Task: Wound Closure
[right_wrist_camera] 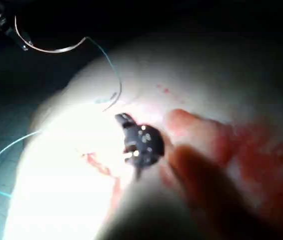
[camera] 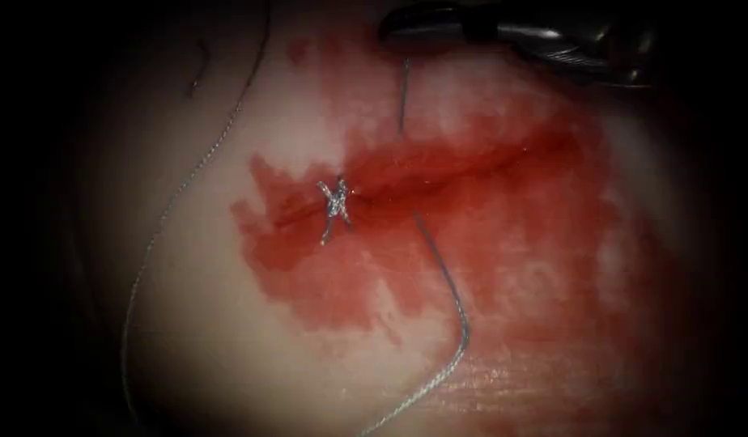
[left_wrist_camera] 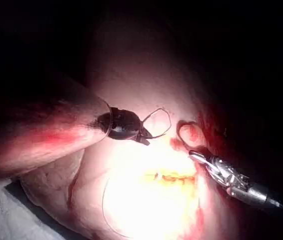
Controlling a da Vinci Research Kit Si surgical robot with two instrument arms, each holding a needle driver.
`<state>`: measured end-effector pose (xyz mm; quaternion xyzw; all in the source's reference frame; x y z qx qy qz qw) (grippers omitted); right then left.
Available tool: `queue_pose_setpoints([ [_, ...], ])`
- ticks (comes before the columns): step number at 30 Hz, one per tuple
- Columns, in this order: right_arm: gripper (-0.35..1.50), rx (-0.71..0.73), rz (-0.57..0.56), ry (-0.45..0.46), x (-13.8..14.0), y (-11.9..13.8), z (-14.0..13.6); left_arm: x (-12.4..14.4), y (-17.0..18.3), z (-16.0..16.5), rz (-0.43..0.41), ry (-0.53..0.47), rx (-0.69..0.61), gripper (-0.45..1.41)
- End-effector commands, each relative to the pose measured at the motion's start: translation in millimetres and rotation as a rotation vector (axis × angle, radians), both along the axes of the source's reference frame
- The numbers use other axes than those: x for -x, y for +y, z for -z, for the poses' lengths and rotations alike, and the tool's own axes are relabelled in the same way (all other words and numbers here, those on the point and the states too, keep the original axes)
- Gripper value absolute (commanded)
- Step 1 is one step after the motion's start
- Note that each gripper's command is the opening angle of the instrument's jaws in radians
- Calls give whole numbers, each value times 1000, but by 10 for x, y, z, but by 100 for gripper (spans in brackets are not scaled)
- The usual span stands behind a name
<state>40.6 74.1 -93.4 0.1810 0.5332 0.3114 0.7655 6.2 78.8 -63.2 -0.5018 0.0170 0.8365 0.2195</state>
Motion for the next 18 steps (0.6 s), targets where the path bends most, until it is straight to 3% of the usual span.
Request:
queue_pose_setpoints([
  [1,-35,3,0,6,-13,2,-4,5,5,-10,-5,22,4,-35],
  [8,-30,13,-5,14,-13,2,-5,9,2,-56,16,181,24,-35],
  [10,22,21,-19,27,-13,1,-5,10,0,-69,21,201,26,-35],
  [11,62,40,-30,32,-14,0,-4,9,0,-79,41,192,6,-13],
  [12,79,56,-36,29,-14,0,-4,8,1,-83,60,179,-20,4],
  [14,103,77,-56,21,-14,-1,-4,5,4,-88,129,147,-102,49],
  [18,116,98,-63,17,-13,-1,-3,0,7,-86,229,90,-172,72],
])
